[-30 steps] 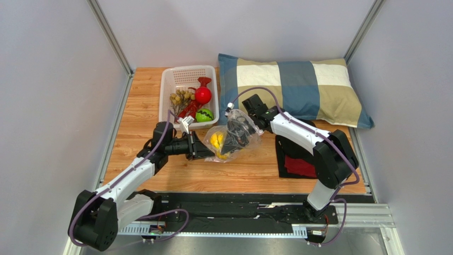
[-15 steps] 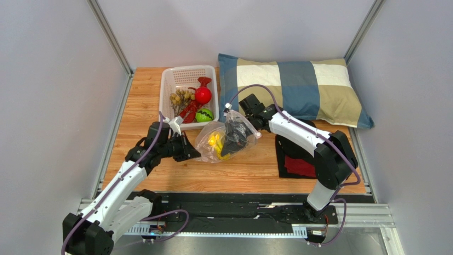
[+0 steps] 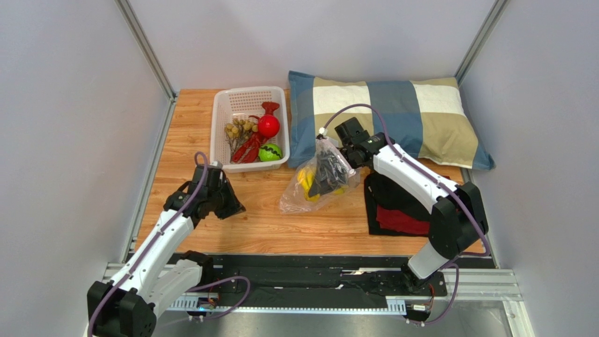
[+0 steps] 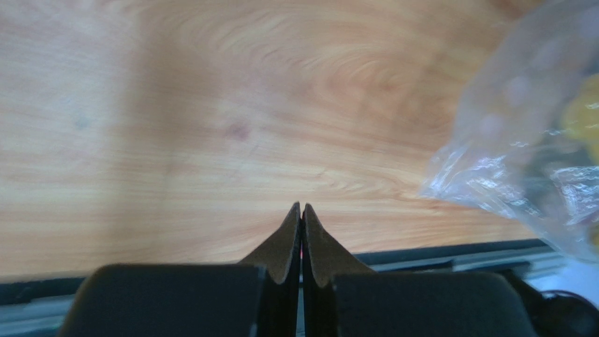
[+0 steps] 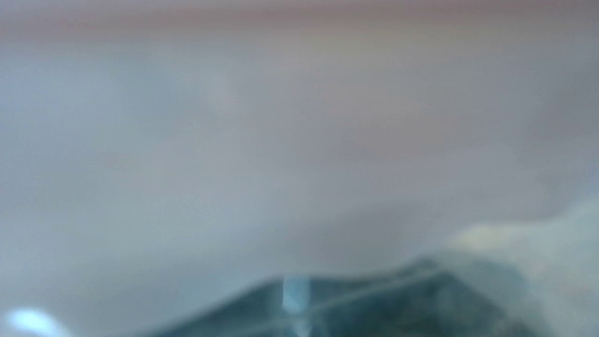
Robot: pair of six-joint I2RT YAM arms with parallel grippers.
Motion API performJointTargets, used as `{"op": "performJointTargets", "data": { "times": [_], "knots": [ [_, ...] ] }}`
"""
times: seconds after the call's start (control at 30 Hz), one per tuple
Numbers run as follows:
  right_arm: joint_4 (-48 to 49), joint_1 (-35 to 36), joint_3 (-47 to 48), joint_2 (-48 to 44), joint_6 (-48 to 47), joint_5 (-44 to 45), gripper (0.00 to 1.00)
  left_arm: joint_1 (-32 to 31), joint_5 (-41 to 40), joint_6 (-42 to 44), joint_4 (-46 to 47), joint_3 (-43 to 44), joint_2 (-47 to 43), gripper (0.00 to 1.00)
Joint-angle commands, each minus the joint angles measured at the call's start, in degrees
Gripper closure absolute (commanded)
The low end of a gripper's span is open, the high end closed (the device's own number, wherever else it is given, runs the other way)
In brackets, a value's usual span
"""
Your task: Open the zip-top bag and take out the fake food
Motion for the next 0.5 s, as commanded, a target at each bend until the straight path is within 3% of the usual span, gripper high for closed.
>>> {"op": "performJointTargets", "data": {
  "times": [0.0,0.07,0.1,0.13,0.27,0.47],
  "knots": [
    [4.5,0.2,0.2,-1.6,3.4,-5.4,1.00,3.0,25.3,-2.2,22.3,-7.0,-3.6,1.00],
    [4.4,0.2,1.6,-0.9,6.4,-5.4,1.00,2.7,30.5,-5.8,32.7,-9.9,-5.8,0.60],
    [5.7,0.1,1.8,-0.7,7.4,-7.0,1.00,2.7,32.8,-6.6,34.3,-11.1,-7.1,0.16],
    [6.8,0.0,2.1,-0.6,8.4,-8.1,1.00,2.7,33.5,-6.3,35.1,-11.3,-7.3,0.01],
    [11.1,-1.0,2.7,-0.5,11.9,-14.6,1.00,2.6,41.9,-8.2,45.8,-14.0,-5.7,0.01],
    [11.7,-1.1,2.9,-1.2,12.7,-21.7,1.00,1.1,45.8,-8.8,53.1,-14.2,-1.1,0.01]
  ]
}}
